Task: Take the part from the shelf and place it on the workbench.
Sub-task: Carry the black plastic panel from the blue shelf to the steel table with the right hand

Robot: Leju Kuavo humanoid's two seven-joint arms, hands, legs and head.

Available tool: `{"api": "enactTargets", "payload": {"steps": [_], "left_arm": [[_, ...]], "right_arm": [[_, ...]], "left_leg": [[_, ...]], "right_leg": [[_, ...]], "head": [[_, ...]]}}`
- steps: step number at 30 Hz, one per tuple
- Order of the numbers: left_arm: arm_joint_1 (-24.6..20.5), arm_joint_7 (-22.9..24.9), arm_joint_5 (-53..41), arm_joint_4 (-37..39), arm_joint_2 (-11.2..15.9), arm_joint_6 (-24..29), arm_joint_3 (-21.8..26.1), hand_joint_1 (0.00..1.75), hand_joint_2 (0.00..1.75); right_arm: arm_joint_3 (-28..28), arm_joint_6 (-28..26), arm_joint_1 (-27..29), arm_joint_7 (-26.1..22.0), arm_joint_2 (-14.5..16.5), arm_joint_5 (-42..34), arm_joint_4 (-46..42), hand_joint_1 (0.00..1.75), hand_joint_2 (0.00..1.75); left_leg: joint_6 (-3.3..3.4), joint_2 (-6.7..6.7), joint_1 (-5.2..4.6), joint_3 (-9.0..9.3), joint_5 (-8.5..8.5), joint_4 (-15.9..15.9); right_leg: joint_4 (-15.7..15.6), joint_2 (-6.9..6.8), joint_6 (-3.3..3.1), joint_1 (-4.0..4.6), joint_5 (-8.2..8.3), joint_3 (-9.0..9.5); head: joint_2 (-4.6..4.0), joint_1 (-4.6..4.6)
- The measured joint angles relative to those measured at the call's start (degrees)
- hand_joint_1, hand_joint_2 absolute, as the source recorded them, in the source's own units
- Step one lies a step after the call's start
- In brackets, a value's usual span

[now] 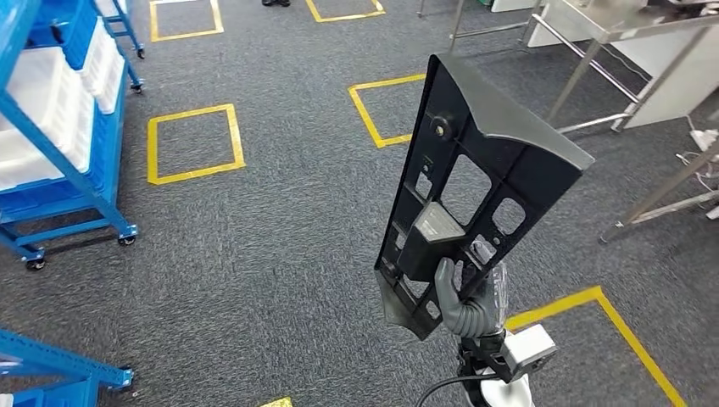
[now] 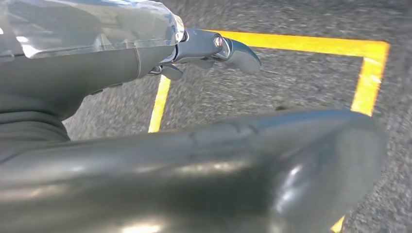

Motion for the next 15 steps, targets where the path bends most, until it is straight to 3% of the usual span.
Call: {"api": "enactTargets", "payload": {"steps": [1, 3, 5, 8, 10, 12, 13, 14, 15], "left_arm": [[0.0, -0.1, -0.3, 0.0, 0.0, -0.4, -0.1, 0.00, 0.00], [-0.1, -0.1, -1.3, 0.0, 0.0, -1.4, -0.5, 0.00, 0.00], [-0.2, 0.0, -2.2, 0.0, 0.0, -2.8, -1.3, 0.00, 0.00], [-0.5, 0.2, -3.5, 0.0, 0.0, -5.0, -2.5, 0.00, 0.00], [-0.5, 0.3, -4.4, 0.0, 0.2, -6.3, -3.4, 0.00, 0.00], [-0.4, 0.4, -5.1, 0.0, 0.4, -7.3, -4.2, 0.00, 0.00], [-0.3, 0.5, -5.3, 0.0, 0.6, -7.7, -4.5, 0.00, 0.00], [-0.3, 0.5, -5.5, 0.0, 0.7, -8.0, -4.9, 0.00, 0.00], [-0.2, 0.5, -5.7, 0.0, 0.8, -8.3, -5.2, 0.00, 0.00]], "right_arm": [[-0.5, -0.2, 0.1, 0.0, -0.2, 0.0, 0.0, 1.75, 1.75], [-1.5, -1.2, 0.1, -0.1, -0.6, 0.0, -0.1, 1.75, 1.75], [-2.7, -2.5, 0.4, -0.5, -1.1, 0.2, -0.4, 1.75, 1.75], [-5.1, -4.3, 2.4, -1.2, -2.2, 0.3, -1.8, 1.75, 1.75], [-7.0, -5.2, 4.6, -1.7, -2.6, 0.3, -3.5, 1.75, 1.75], [-8.8, -5.8, 6.9, -2.3, -2.8, 0.2, -4.9, 1.75, 1.75], [-9.6, -5.9, 8.1, -2.5, -2.8, 0.2, -5.5, 1.75, 1.75], [-10.3, -6.0, 9.3, -2.6, -2.8, 0.3, -6.1, 1.75, 1.75], [-11.0, -6.1, 10.5, -2.8, -2.8, 0.4, -6.7, 1.75, 1.75]], "left_leg": [[-0.02, 0.72, -0.10, 0.07, -0.08, 0.0], [-0.20, 1.96, -0.36, 0.34, -0.30, 0.0], [-0.64, 2.89, -0.52, 0.59, -0.50, 0.0], [-1.48, 3.81, -0.53, 1.09, -0.89, 0.0], [-2.01, 1.57, -0.40, 0.22, -3.02, 2.8], [-2.32, -1.37, -0.09, -2.97, -6.81, 9.9], [-2.45, -1.98, 0.01, -4.65, -8.20, 13.5], [-2.55, -2.19, 0.07, -5.66, -8.53, 15.5], [-2.62, -2.28, 0.13, -5.71, -7.69, 15.4]], "right_leg": [[-3.0, -0.41, -0.20, 0.08, 1.62, 1.73], [-11.1, -2.85, -0.99, 0.61, 4.43, 6.31], [-15.1, -4.51, -1.80, 1.26, 5.21, 8.40], [-15.9, -2.91, -2.56, 1.34, 5.57, 8.54], [-16.6, -1.66, -3.13, 0.84, 6.01, 9.04], [-16.8, -0.31, -3.49, 0.60, 6.16, 9.15], [-16.7, 0.47, -3.57, 0.61, 6.17, 9.09], [-16.7, 1.34, -3.57, 0.61, 6.15, 9.08], [-16.6, 2.29, -3.53, 0.59, 6.13, 9.08]], "head": [[0.00, 0.00], [0.00, 0.00], [0.00, 0.00], [0.00, 0.00], [0.00, -0.01], [0.00, -0.02], [0.00, -0.02], [0.00, -0.02], [0.00, -0.02]]}}
